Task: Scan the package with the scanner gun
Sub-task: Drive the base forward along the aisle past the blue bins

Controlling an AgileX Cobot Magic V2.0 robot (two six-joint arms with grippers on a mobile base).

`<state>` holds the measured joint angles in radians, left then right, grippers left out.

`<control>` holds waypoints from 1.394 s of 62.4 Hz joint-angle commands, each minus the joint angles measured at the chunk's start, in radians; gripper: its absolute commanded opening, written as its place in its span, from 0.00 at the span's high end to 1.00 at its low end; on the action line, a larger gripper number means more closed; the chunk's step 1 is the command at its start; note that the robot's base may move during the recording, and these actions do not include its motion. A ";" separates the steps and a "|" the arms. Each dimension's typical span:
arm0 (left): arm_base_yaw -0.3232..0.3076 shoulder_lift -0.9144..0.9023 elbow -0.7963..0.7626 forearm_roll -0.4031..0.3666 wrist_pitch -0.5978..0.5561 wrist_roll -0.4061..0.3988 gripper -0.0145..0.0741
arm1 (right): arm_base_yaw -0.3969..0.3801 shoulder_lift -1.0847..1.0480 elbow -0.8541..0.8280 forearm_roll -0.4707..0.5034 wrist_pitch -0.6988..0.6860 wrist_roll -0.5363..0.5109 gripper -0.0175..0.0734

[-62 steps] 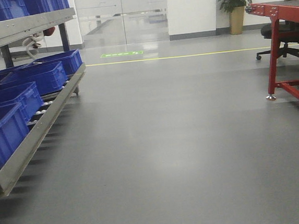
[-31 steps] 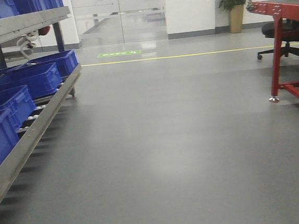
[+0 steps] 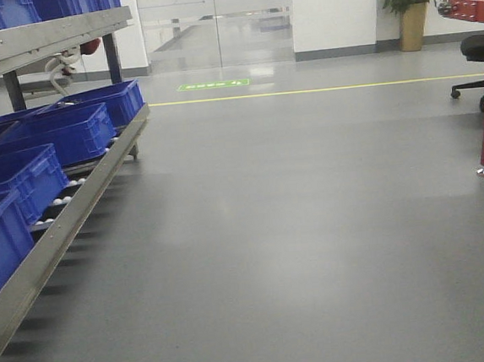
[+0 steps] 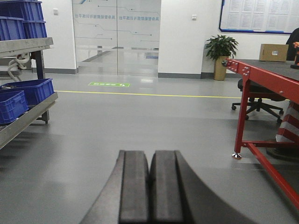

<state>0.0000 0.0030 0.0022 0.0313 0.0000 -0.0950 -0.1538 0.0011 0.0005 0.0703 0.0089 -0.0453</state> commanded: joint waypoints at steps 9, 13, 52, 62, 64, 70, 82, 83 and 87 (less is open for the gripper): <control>0.006 -0.003 -0.002 0.002 -0.023 0.005 0.96 | -0.004 -0.001 -0.001 0.000 -0.018 0.001 0.99; 0.006 -0.003 -0.002 0.002 -0.023 0.005 0.96 | -0.004 -0.001 -0.001 0.000 -0.018 0.001 0.99; 0.005 -0.003 -0.002 0.002 -0.023 0.005 0.96 | 0.034 -0.001 -0.001 0.000 -0.018 0.001 0.99; 0.007 -0.003 -0.002 0.002 -0.023 0.005 0.96 | 0.075 -0.001 -0.001 0.000 -0.018 0.001 0.99; 0.007 -0.003 -0.002 0.002 -0.023 0.005 0.96 | 0.078 -0.001 -0.001 0.000 -0.018 0.001 0.99; 0.007 -0.003 -0.002 0.002 -0.023 0.005 0.96 | 0.078 -0.001 -0.001 0.000 -0.018 0.001 0.99; 0.007 -0.003 -0.002 0.002 -0.023 0.005 0.96 | 0.078 -0.001 -0.001 0.000 -0.018 0.001 0.99; 0.007 -0.003 -0.002 0.002 -0.023 0.005 0.96 | 0.078 -0.001 -0.001 0.000 -0.018 0.001 0.99; 0.007 -0.003 -0.002 0.002 -0.023 0.005 0.96 | 0.078 -0.001 -0.001 0.000 -0.018 0.001 0.99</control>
<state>0.0052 0.0030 0.0022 0.0313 0.0000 -0.0932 -0.0782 0.0011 0.0005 0.0703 0.0089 -0.0453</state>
